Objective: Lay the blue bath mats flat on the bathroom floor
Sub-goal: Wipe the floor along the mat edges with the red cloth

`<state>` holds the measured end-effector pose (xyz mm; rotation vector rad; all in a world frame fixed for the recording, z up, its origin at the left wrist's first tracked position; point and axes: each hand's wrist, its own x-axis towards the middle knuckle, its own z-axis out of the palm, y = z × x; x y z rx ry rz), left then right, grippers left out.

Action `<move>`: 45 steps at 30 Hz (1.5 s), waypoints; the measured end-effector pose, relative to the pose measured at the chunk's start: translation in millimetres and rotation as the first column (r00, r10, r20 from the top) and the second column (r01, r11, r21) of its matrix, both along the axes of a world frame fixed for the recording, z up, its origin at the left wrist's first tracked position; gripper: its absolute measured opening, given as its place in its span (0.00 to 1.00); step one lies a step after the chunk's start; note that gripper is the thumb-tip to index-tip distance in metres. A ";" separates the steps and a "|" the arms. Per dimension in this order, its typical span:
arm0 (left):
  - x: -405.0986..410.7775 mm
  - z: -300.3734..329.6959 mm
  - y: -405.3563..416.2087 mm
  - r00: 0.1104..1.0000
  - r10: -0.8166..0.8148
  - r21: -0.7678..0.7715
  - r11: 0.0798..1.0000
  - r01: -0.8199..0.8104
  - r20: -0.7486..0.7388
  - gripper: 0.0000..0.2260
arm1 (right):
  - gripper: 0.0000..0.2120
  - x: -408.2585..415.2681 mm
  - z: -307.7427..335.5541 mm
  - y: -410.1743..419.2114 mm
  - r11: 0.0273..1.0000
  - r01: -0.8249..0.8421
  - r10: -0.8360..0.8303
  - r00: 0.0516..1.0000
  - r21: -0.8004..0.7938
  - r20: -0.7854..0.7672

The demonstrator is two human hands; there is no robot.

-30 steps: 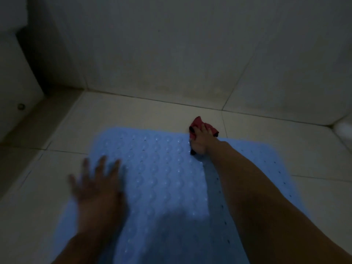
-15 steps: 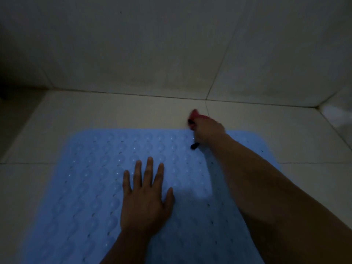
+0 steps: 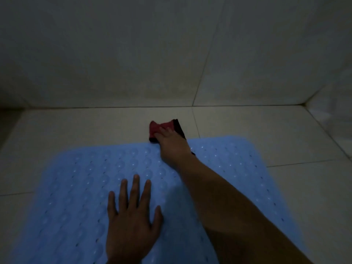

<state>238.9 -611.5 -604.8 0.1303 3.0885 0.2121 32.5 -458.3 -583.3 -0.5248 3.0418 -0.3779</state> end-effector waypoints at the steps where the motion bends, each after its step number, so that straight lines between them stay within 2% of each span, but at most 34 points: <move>1: -0.7 0.8 0.8 1.000 0.002 -0.004 1.000 -0.002 -0.003 0.34 | 0.27 -0.6 2.1 8.5 0.999 -0.042 0.042 0.999 -0.018 0.023; 3: -1.1 3.0 1.9 1.000 0.003 0.017 1.000 -0.003 -0.014 0.34 | 0.24 -4.6 5.7 39.2 0.992 0.046 -0.045 0.999 -0.115 0.005; 5: -0.8 4.1 2.9 1.000 0.003 0.016 1.000 -0.003 -0.018 0.34 | 0.19 -22.5 11.3 84.3 0.932 0.278 -0.272 0.960 -0.232 0.058; 6: -1.0 3.6 3.6 1.000 0.002 0.007 1.000 -0.001 -0.016 0.34 | 0.21 -35.3 17.2 112.2 0.902 0.391 -0.370 0.919 -0.185 0.138; 8: -0.9 2.0 2.9 1.000 0.005 -0.002 1.000 -0.005 -0.015 0.34 | 0.30 -54.8 31.2 171.8 0.855 0.514 -0.510 0.805 0.073 0.304; 10: -1.3 0.9 1.5 1.000 0.005 -0.021 1.000 -0.005 -0.002 0.34 | 0.34 -52.4 38.7 226.8 0.798 0.522 -0.597 0.749 0.299 0.286; 11: -1.4 0.6 1.2 1.000 0.007 -0.032 0.999 -0.007 0.007 0.34 | 0.34 -44.0 38.6 249.0 0.778 0.519 -0.617 0.737 0.353 0.275; 14: -1.5 1.8 1.6 1.000 0.013 -0.034 0.999 -0.013 0.012 0.34 | 0.25 6.8 33.9 289.3 0.821 0.455 -0.545 0.805 0.346 0.235; 17: -2.1 1.9 1.9 1.000 0.008 -0.042 0.999 -0.007 0.014 0.35 | 0.27 61.4 31.7 306.8 0.857 0.474 -0.510 0.839 0.204 0.193; 19: -2.4 1.7 -0.3 1.000 0.014 -0.048 0.999 -0.013 0.019 0.35 | 0.26 96.4 29.2 309.1 0.861 0.494 -0.508 0.847 0.122 0.157; 21: -0.7 1.4 -1.9 1.000 0.018 -0.044 0.999 -0.017 0.018 0.36 | 0.24 131.0 29.4 308.6 0.838 0.542 -0.545 0.830 0.060 0.116; 23: -0.3 2.6 -1.0 1.000 0.020 -0.012 1.000 -0.019 0.017 0.36 | 0.23 163.8 30.3 309.2 0.806 0.587 -0.591 0.804 0.072 0.069; 26: -0.5 4.7 1.8 0.999 0.031 0.028 0.999 -0.031 0.013 0.36 | 0.28 212.8 27.6 313.5 0.769 0.637 -0.639 0.769 0.059 0.030; 34: 2.6 4.9 4.5 1.000 0.020 0.030 0.999 -0.021 0.017 0.34 | 0.25 337.2 13.0 309.6 0.771 0.637 -0.636 0.770 -0.007 0.053; 40: -2.6 15.3 6.6 0.989 0.018 0.009 1.000 -0.020 0.146 0.34 | 0.28 377.7 19.9 300.2 0.882 0.469 -0.471 0.880 0.041 0.069; 43: -14.4 28.9 6.4 0.952 0.040 -0.016 0.999 -0.037 0.304 0.35 | 0.26 380.0 21.7 301.3 0.897 0.438 -0.441 0.895 0.052 0.072; 45: -13.0 45.2 14.7 0.919 0.098 0.027 0.993 -0.117 0.382 0.36 | 0.26 389.8 17.6 300.8 0.890 0.456 -0.457 0.886 0.029 0.084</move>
